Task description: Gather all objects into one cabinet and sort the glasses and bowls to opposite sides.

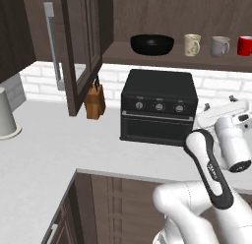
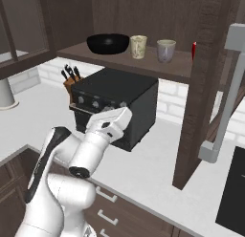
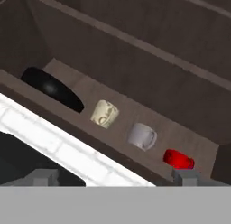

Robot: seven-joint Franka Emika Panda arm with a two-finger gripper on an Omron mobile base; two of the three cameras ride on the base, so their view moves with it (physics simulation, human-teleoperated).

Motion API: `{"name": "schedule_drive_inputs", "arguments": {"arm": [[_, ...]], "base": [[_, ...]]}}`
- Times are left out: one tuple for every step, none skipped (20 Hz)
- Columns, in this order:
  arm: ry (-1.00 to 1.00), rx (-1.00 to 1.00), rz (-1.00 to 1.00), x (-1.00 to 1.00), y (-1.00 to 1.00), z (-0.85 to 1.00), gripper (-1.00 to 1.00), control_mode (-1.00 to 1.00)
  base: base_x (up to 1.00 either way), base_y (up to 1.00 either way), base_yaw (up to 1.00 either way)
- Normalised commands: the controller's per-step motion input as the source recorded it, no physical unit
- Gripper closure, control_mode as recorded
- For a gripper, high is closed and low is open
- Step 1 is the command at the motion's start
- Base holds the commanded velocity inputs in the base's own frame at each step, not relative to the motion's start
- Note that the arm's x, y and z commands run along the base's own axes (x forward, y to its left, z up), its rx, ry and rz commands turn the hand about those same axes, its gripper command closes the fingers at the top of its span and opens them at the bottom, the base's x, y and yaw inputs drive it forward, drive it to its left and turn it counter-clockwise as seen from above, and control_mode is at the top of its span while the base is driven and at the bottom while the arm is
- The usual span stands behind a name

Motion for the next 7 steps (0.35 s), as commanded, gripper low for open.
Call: {"name": "schedule_drive_inputs", "arguments": {"arm": [[-0.17,-0.36,0.00,-1.00,0.84,-1.00,-1.00,-1.00],[-0.10,-0.29,0.00,-1.00,0.66,-1.00,-1.00,-1.00],[-0.03,-0.23,0.00,-1.00,0.52,-1.00,-1.00,-1.00],[0.04,-0.14,0.02,-0.52,0.26,-0.68,-1.00,-1.00],[0.20,-0.13,0.13,-0.03,0.26,-0.39,-1.00,-1.00],[0.31,-0.10,0.26,0.00,0.10,-0.11,-1.00,-1.00],[0.00,-0.01,0.00,-0.15,0.00,0.00,-1.00,-1.00]], "base": [[0.00,0.00,0.00],[0.00,0.00,0.00],[0.00,0.00,0.00],[0.00,0.00,0.00],[0.00,0.00,0.00],[0.00,0.00,0.00],[0.00,0.00,0.00]]}}
